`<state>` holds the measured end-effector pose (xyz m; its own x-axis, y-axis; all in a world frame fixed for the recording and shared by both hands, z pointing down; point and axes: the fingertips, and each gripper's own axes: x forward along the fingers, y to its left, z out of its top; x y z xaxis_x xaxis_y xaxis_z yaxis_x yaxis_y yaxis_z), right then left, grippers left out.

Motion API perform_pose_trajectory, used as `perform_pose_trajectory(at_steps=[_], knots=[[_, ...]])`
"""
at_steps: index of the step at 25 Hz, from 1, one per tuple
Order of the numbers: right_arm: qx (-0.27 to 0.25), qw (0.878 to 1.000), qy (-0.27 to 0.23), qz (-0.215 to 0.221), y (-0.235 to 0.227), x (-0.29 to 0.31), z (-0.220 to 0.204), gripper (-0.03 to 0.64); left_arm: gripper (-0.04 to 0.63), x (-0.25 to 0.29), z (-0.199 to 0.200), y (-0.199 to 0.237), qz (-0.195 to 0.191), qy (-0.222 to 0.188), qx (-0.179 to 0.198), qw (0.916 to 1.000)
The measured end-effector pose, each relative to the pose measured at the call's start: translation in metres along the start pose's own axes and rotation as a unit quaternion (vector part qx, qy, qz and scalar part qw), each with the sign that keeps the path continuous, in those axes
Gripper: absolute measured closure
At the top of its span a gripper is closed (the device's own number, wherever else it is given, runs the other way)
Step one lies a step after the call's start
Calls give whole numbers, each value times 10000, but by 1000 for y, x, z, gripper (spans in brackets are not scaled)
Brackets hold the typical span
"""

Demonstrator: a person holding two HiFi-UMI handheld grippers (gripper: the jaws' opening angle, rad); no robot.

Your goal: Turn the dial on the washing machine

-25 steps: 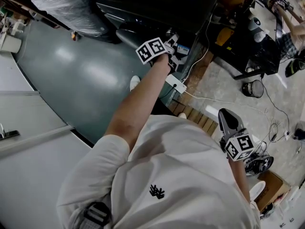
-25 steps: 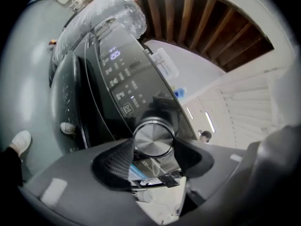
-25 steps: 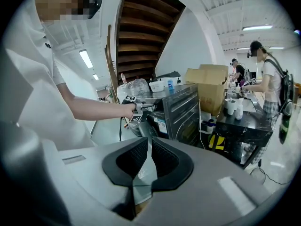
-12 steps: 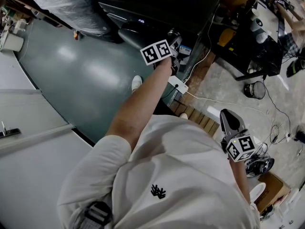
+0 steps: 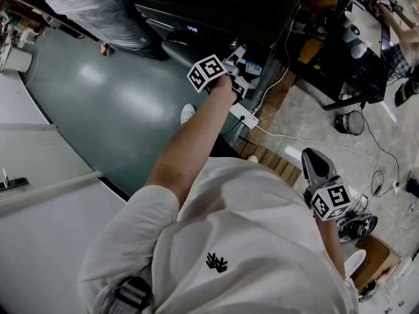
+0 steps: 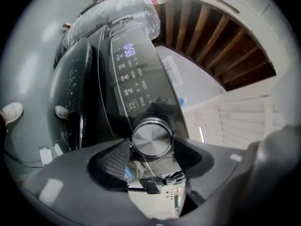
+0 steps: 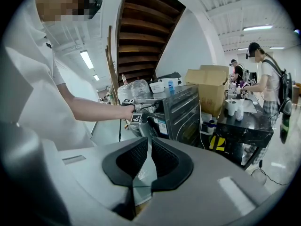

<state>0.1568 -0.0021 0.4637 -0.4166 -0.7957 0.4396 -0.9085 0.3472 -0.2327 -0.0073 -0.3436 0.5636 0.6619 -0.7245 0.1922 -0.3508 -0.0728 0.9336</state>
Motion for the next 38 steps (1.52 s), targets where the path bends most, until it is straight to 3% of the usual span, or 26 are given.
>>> perform_pose_trajectory(at_steps=[6,10,13,17,19,24,30,35,38], knots=[[14,10000,31,-10,-1,0,-1,591,272,5,3,3,-80,-89,-586,9982],[23,10000,23,-4,0,2,-1,591,273,5,3,5,-4,-44,-528,9986],[21,10000,17,16,0,2,-1,591,273,4,3,5,114,4,-190,9998],[36,10000,22,36,-1,4,-2,591,275,4,3,3,452,204,912,9946],[34,10000,27,54,-2,4,-1,591,273,4,3,1,577,252,1276,9898],[16,10000,21,81,-2,6,0,591,273,3,3,1,660,227,1487,9864],[15,9999,37,106,-5,8,-1,591,269,1,-4,4,447,220,1027,9935],[25,9999,47,146,-7,11,-1,591,267,-2,-9,3,158,80,159,9997],[13,9998,63,185,-6,12,-1,591,267,-3,-9,-2,-23,-104,-455,9989]])
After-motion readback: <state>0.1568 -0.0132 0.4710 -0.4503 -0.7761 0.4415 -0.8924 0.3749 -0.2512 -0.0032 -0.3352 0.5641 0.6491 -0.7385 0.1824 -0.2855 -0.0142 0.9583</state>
